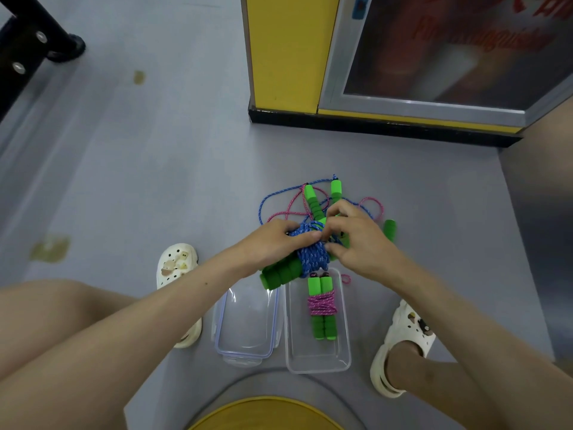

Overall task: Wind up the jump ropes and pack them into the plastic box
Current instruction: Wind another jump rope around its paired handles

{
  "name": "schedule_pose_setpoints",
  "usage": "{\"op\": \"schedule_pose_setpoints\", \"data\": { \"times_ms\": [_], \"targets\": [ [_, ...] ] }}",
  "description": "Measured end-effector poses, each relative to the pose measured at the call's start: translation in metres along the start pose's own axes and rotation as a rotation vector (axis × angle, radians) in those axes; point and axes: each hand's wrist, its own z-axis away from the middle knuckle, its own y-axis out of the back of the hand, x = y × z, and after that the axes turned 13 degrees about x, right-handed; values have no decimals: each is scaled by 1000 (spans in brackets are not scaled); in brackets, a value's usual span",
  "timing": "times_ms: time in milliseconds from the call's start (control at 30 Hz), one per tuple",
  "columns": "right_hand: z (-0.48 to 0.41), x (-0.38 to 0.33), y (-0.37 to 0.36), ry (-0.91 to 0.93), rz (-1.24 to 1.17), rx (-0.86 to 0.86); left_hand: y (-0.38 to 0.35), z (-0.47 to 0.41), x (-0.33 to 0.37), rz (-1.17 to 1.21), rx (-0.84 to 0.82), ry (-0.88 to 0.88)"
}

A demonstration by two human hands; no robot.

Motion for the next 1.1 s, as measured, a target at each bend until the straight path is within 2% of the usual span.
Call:
{"op": "schedule_pose_setpoints", "data": {
  "times_ms": [133,400,467,567,733,900,1100],
  "targets": [
    [-7,6,11,-74,-188,151,2,-2,4,299,-29,100],
    [-15,4,20,-215,-306,327,3,-2,6,438,-41,105],
    [-13,3,16,-180,-239,284,2,-1,7,436,-46,95],
    [-10,2,9,-118,-181,126,-3,2,5,386,-53,115],
    [-10,-1,9,-94,-223,75,-4,2,2,377,17,143],
    [-6,-5,-2,-140,-157,203,-8,5,9,497,17,224],
    [-8,-6,1,-259,-265,319,-7,3,14,514,39,227]
  ]
}}
